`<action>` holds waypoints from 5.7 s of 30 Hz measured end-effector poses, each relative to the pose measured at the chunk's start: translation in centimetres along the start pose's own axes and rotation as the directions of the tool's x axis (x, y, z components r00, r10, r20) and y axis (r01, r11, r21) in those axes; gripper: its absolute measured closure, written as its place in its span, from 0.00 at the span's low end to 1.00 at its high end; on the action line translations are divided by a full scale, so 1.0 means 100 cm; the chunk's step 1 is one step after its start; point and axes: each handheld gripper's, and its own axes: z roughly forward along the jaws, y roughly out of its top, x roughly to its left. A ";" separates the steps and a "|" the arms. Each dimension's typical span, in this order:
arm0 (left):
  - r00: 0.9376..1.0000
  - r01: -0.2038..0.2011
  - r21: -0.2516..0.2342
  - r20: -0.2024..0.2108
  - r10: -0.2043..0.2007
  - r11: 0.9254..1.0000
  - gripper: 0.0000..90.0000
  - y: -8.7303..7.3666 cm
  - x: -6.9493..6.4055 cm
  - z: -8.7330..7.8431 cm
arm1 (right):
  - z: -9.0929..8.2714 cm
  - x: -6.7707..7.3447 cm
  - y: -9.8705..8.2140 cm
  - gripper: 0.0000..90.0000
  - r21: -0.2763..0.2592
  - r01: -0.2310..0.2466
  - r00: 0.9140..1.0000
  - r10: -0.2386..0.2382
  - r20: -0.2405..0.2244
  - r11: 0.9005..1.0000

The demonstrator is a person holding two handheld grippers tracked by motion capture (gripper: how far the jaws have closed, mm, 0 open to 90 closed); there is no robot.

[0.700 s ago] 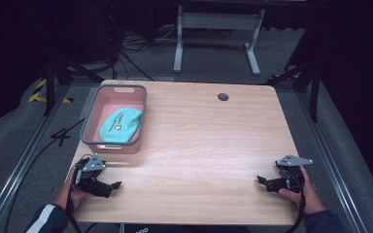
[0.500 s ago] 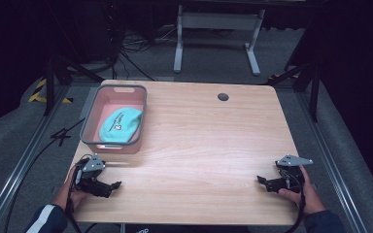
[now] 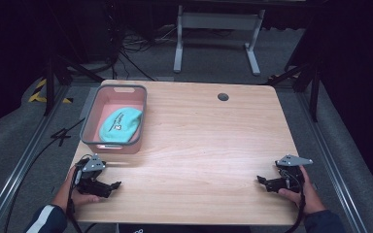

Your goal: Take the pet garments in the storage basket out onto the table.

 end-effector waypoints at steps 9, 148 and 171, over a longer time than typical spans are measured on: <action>1.000 0.007 -0.003 -0.013 -0.007 1.000 0.21 0.002 0.002 -0.017 | 0.000 0.000 0.000 0.01 0.001 -0.001 1.000 0.001 0.001 1.000; 0.973 0.189 0.074 -0.152 -0.176 0.979 0.80 0.176 0.106 -0.026 | -0.001 0.000 -0.001 0.01 0.001 0.001 1.000 -0.001 0.003 1.000; 0.991 0.043 -0.065 -0.122 -0.051 0.997 0.80 0.186 0.064 -0.072 | -0.001 0.000 -0.001 0.01 0.001 0.002 1.000 -0.002 0.002 1.000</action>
